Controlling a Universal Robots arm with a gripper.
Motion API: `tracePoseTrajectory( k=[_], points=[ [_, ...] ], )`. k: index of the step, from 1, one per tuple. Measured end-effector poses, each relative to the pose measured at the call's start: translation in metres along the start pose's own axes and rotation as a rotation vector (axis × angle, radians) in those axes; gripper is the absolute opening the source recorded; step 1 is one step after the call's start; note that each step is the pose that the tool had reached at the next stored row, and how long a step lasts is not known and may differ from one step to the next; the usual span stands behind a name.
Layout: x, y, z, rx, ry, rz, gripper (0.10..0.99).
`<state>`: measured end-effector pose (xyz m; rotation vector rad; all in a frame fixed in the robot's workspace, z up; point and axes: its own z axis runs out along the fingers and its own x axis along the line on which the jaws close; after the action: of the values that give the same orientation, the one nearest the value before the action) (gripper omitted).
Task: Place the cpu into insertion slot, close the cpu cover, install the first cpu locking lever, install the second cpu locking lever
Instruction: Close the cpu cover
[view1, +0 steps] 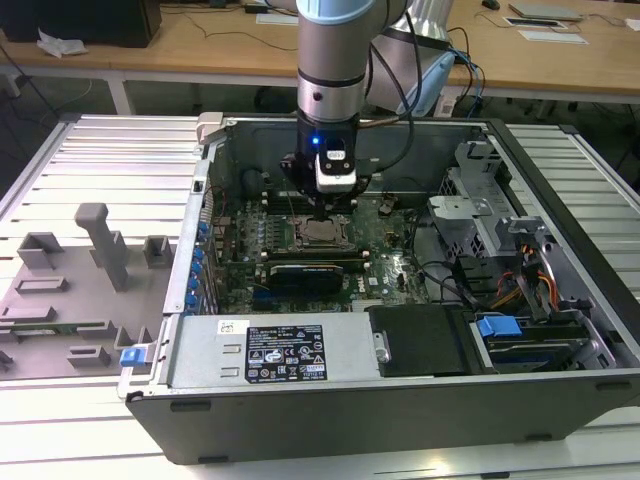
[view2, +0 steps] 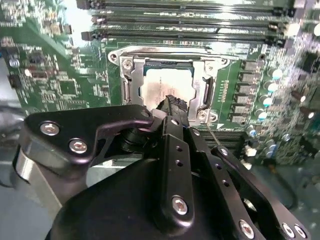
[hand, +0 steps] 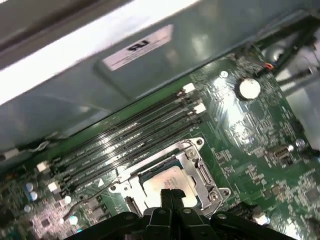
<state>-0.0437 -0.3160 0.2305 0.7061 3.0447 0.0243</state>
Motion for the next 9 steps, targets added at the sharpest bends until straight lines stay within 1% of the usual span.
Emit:
tracePoseTrajectory(
  k=[1,4,5,7,8,9],
  points=[
    [0.0,0.0,0.0001,0.0,0.0005,-0.027,0.106],
    [0.0,0.0,0.0003,-0.001,0.0016,-0.083,0.106],
    [0.0,0.0,0.0005,-0.001,0.0022,-0.117,0.106],
    [0.0,0.0,0.0007,-0.002,0.0026,-0.154,0.106],
    [0.0,0.0,0.0009,-0.004,-0.0026,-0.17,0.106],
    [0.0,0.0,0.0012,-0.008,-0.0163,-0.18,0.106]
  ],
)
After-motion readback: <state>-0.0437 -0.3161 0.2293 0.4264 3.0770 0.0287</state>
